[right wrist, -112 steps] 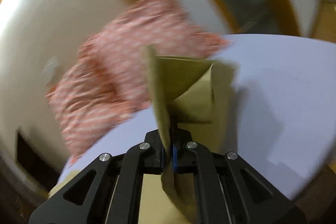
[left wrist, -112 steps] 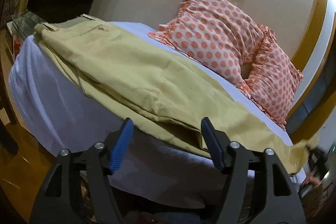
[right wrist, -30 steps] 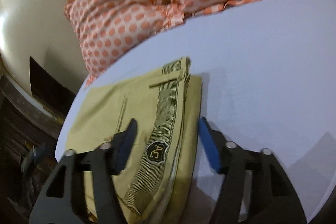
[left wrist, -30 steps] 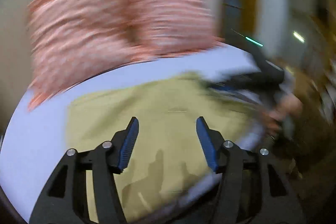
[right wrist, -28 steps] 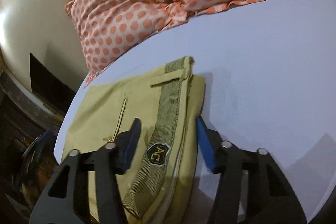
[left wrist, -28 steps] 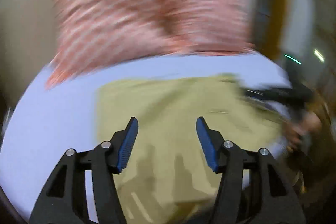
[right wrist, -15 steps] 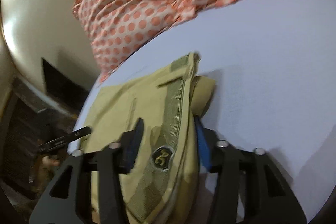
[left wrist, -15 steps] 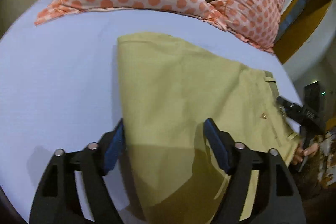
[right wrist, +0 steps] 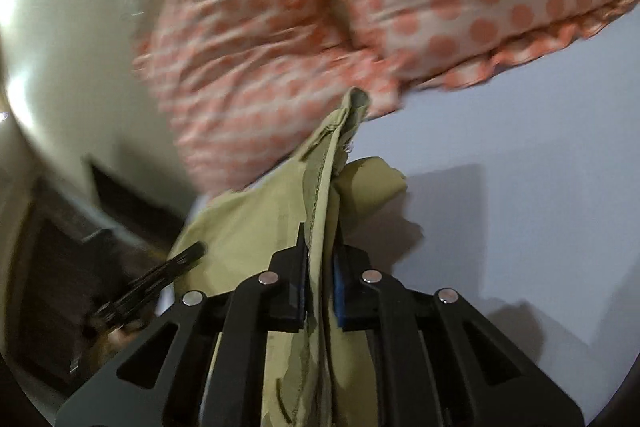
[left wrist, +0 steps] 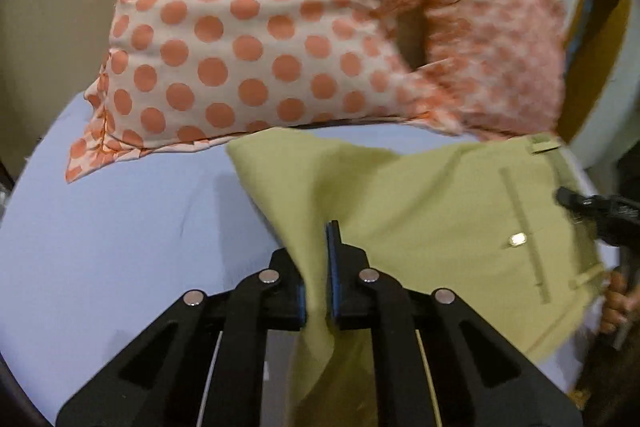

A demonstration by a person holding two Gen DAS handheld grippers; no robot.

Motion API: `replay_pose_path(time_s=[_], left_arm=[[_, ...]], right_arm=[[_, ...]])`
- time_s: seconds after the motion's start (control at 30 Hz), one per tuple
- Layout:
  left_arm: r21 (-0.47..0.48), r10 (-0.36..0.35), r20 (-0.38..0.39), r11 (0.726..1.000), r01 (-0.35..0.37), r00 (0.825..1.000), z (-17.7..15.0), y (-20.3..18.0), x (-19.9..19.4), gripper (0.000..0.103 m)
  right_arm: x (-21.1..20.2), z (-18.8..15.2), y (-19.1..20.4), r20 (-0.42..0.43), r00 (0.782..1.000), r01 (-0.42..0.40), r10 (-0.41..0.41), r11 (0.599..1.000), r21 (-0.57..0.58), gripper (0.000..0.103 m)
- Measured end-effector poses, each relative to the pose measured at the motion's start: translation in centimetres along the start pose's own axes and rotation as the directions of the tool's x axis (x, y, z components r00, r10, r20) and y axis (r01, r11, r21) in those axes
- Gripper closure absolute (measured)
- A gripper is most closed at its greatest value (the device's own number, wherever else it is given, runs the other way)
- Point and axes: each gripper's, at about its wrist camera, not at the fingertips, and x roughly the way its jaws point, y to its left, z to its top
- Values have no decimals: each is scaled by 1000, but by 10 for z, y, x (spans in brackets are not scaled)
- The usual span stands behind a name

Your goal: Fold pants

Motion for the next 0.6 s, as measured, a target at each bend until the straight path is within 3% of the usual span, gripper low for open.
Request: replay_pose_path(time_s=[0.07, 0.1, 0.13, 0.17, 0.2, 0.27, 0.37, 0.43, 0.5, 0.6], left_arm=[[1, 48, -38, 999, -48, 998, 0, -1, 14, 82], [-2, 54, -35, 999, -55, 998, -3, -1, 13, 80], [0, 75, -13, 997, -75, 997, -8, 1, 2, 78], [5, 95, 9, 995, -95, 995, -12, 3, -8, 78], [11, 97, 46, 995, -97, 994, -18, 5, -24, 76], [3, 26, 88, 1000, -26, 996, -26, 9, -46, 65], [8, -149, 83, 989, 149, 985, -40, 2, -61, 54], [-6, -229, 0, 973, 229, 973, -49, -10, -45, 50], [-50, -213, -95, 977, 209, 972, -55, -13, -14, 48], [-42, -150, -85, 988, 147, 985, -56, -19, -8, 48]], right_arm=[[19, 2, -8, -45, 990, 132, -131, 991, 6, 82], [23, 2, -14, -75, 976, 204, -203, 979, 11, 72], [20, 1, -17, -77, 970, 235, -233, 972, 16, 69], [10, 0, -17, -41, 970, 239, -238, 971, 17, 68], [-6, -3, -12, 25, 969, 246, -246, 969, 1, 61], [-28, -12, 2, 87, 982, 175, -171, 983, -50, 44], [-26, -23, 21, 41, 996, 86, -81, 989, -118, 32], [-11, -28, 26, -33, 996, 77, -82, 990, -115, 24], [11, -30, 18, -106, 985, 128, -137, 988, -82, 22], [14, -30, 16, -93, 984, 142, -150, 986, -84, 21]])
